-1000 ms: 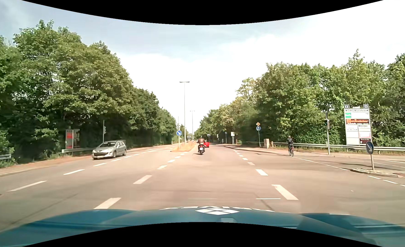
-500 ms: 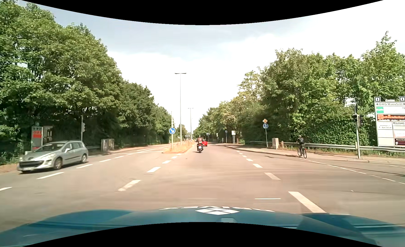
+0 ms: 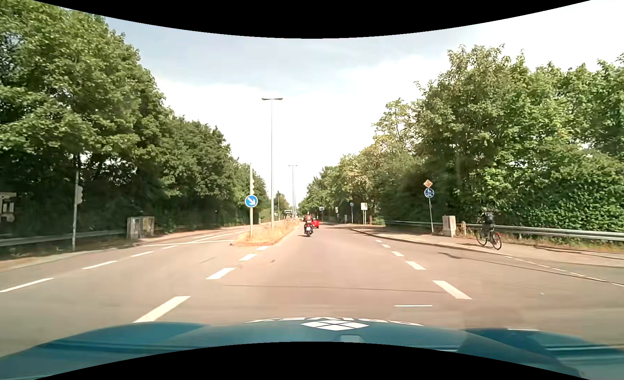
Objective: Follow the waypoints while adhering to traffic rules and regulations
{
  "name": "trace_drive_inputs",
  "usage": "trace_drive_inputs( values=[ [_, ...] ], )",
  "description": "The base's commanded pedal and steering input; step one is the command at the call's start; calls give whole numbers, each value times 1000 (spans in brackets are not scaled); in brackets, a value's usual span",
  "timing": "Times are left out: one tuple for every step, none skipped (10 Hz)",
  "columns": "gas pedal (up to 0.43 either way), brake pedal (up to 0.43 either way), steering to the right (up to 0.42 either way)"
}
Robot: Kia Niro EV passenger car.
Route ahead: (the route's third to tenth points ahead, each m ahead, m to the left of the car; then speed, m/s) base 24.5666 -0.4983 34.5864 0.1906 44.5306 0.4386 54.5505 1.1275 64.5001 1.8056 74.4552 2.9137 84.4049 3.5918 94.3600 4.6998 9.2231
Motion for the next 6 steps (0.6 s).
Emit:
trace_drive_inputs(
  values=[
    [299, 0, -12],
    [280, 0, -12],
    [268, 0, -12],
    [268, 0, -12],
    [260, 0, -12],
    [248, 0, -12]
  ],
)
